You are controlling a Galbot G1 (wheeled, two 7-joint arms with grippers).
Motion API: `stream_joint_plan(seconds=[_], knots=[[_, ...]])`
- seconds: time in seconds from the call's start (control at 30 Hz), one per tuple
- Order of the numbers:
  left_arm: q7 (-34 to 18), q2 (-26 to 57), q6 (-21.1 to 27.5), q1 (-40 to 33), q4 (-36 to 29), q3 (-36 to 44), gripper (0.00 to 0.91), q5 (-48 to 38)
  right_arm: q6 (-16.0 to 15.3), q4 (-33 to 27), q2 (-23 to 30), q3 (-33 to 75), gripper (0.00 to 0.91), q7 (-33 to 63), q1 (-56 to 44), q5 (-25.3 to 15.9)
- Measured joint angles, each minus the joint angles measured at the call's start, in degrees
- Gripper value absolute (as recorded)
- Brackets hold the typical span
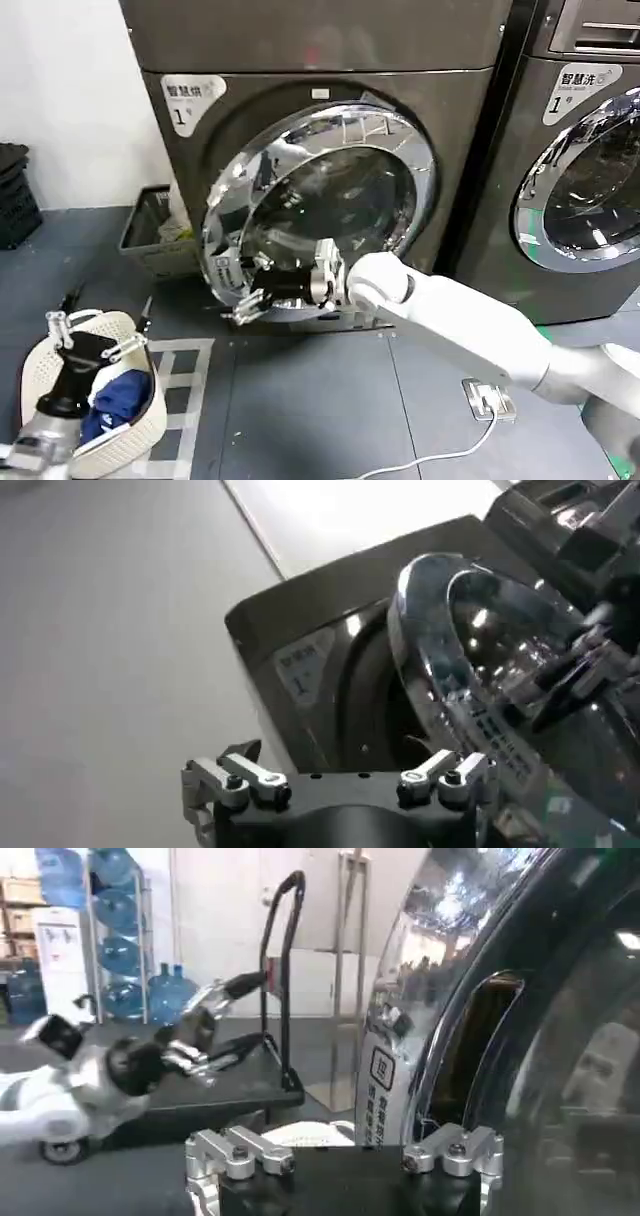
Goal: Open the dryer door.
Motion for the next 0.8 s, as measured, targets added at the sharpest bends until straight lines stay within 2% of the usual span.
stream_joint_plan(seconds=[0.5,0.8], knots=[[-0.32,7.95,1.16,-8.85,7.62,7.3,0.907,-0.25,0.69,9.31,-9.84,0.87,0.907,-4.43,-2.37,-0.27],[1.1,11.87,1.13,-13.87,10.88,13.16,0.907,0.3,1.6,13.96,-16.18,4.48,0.907,-4.93,-5.77,-1.87]])
